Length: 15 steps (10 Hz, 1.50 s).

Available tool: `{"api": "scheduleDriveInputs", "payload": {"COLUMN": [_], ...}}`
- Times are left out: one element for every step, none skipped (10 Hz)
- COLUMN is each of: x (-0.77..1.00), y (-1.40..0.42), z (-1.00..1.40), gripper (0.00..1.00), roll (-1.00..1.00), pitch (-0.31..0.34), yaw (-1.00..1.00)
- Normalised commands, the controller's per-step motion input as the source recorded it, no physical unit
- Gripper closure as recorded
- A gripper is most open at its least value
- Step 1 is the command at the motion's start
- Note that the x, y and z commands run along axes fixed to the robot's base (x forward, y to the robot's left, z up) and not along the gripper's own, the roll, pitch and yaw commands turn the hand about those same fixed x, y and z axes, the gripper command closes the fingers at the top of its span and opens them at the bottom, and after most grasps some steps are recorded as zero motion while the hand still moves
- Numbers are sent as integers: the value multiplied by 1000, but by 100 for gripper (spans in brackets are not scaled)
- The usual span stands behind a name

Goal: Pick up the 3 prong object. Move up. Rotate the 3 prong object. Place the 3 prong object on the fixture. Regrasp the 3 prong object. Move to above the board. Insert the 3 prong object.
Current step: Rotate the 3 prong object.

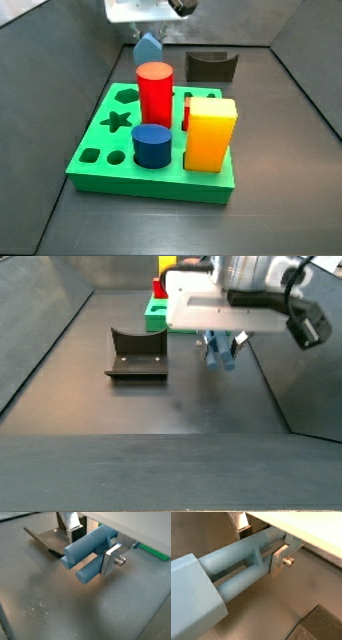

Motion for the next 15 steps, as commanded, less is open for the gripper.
{"api": "scheduleDriveInputs", "payload": {"x": [48,50,53,48,46,48,45,48,38,28,28,28,28,27,0], "y": [21,18,12,9,4,1,0,1,-3,-6,-5,-5,-5,-5,0], "z": [-850,-772,-629,-561,-402,-342,-232,-176,-65,-59,-59,-59,-59,-59,0], "gripper": [100,100,100,100,100,100,100,100,100,100,100,100,100,100,0], "roll": [124,132,147,154,175,182,197,204,217,216,215,215,214,214,0], "pitch": [21,26,28,26,25,26,26,26,31,34,34,34,34,34,0], "yaw": [3,5,10,12,14,15,15,16,18,18,20,20,20,20,0]}}
